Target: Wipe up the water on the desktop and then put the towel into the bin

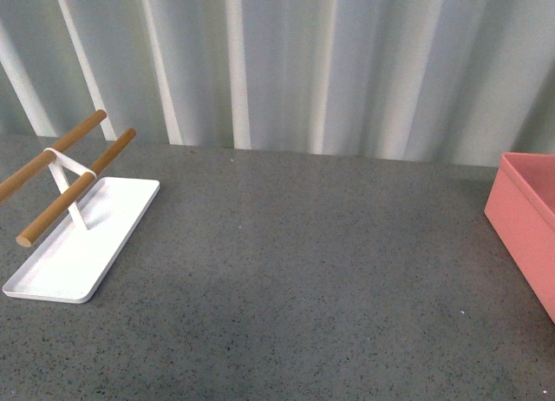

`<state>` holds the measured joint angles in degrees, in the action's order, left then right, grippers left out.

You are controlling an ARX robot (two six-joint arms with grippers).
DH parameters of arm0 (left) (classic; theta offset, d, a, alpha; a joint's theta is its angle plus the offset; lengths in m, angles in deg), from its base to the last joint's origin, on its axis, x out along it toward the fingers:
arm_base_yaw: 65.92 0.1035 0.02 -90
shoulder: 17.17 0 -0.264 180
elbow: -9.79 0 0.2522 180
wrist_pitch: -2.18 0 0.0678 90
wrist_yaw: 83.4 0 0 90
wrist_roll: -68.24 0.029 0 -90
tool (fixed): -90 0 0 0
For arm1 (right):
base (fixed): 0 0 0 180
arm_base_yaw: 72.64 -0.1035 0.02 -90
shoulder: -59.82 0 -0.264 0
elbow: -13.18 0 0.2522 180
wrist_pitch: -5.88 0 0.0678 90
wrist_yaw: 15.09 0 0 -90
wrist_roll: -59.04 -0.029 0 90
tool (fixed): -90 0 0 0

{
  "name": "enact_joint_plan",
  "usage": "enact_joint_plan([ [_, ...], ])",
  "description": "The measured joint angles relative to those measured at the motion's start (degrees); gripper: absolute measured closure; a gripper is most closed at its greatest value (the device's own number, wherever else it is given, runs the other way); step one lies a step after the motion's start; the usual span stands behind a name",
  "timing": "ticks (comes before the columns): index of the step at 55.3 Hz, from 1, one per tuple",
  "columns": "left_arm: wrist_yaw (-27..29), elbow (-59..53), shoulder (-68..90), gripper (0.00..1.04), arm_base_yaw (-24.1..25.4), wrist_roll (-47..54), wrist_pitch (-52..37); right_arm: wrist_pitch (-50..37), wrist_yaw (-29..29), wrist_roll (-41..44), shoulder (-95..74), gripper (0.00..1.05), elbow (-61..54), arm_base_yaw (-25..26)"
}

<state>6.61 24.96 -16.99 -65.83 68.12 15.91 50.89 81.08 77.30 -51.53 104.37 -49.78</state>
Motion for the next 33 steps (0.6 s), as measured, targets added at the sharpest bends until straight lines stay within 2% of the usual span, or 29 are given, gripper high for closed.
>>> enact_joint_plan([
  [12, 0.0, 0.0, 0.0, 0.07, 0.0, -0.02, 0.0, -6.64, 4.85, -2.19, 8.52, 0.07, -0.57, -2.78],
  [24, 0.0, 0.0, 0.0, 0.07, 0.0, -0.02, 0.0, -18.27, 5.92, -0.74, 28.37, 0.07, -13.0, -9.55],
  [33, 0.0, 0.0, 0.0, 0.07, -0.02, 0.0, 0.0, -20.68, 4.96, -0.07, 44.0, 0.07, -24.0, -14.21],
])
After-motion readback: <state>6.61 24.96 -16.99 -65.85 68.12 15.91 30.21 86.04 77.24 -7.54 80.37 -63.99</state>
